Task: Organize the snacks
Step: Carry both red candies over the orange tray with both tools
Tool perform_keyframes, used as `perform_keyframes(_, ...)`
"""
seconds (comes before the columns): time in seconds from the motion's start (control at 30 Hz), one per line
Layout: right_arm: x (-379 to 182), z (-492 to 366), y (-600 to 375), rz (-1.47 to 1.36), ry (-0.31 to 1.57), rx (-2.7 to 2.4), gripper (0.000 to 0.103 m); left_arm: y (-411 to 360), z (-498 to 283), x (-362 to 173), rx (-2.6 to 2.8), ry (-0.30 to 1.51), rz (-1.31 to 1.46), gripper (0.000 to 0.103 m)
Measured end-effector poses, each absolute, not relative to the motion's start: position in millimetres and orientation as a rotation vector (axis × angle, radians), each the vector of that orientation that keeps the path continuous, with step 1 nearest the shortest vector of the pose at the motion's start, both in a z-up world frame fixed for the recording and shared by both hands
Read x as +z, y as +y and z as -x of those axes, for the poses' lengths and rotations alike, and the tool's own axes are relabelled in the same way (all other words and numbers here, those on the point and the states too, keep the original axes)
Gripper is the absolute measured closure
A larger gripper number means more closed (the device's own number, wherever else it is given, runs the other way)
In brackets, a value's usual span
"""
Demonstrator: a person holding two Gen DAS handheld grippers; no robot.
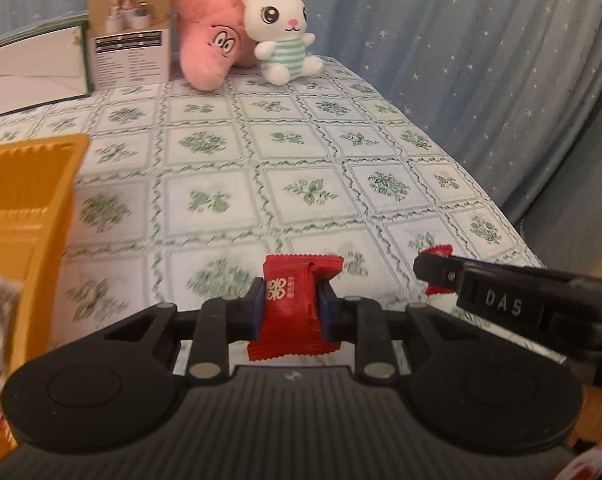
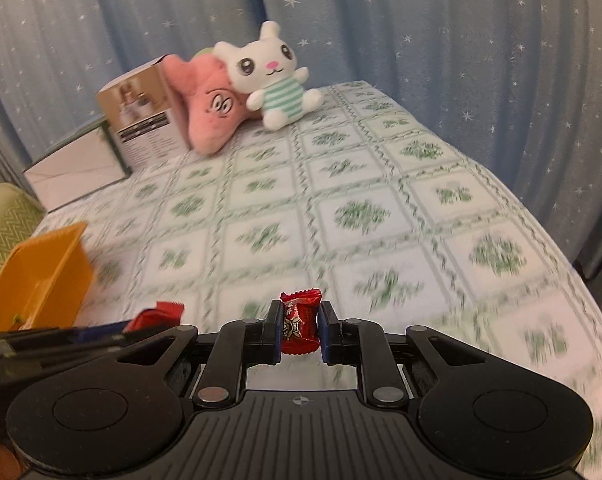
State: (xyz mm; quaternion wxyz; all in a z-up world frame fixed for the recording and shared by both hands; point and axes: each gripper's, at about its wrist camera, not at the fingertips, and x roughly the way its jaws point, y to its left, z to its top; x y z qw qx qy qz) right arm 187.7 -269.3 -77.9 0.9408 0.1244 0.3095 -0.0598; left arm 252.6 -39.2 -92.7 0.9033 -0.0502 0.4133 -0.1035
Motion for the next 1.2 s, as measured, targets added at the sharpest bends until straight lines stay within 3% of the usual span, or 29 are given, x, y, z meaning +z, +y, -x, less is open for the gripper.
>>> perform_keyframes(0.57, -37.4, -73.9, -187.5, -0.172, 0.627, -0.066, 0.085, -0.1, -127.5, -25.2, -0.156, 0.809, 0.107, 0.079)
perform_keyframes(1.2, -7.3, -47.5, -111.8, -0.081, 0.594, 0.067, 0.085, 50.2, -64.4, 11.5, -0.068, 0.753, 0.091, 0.079)
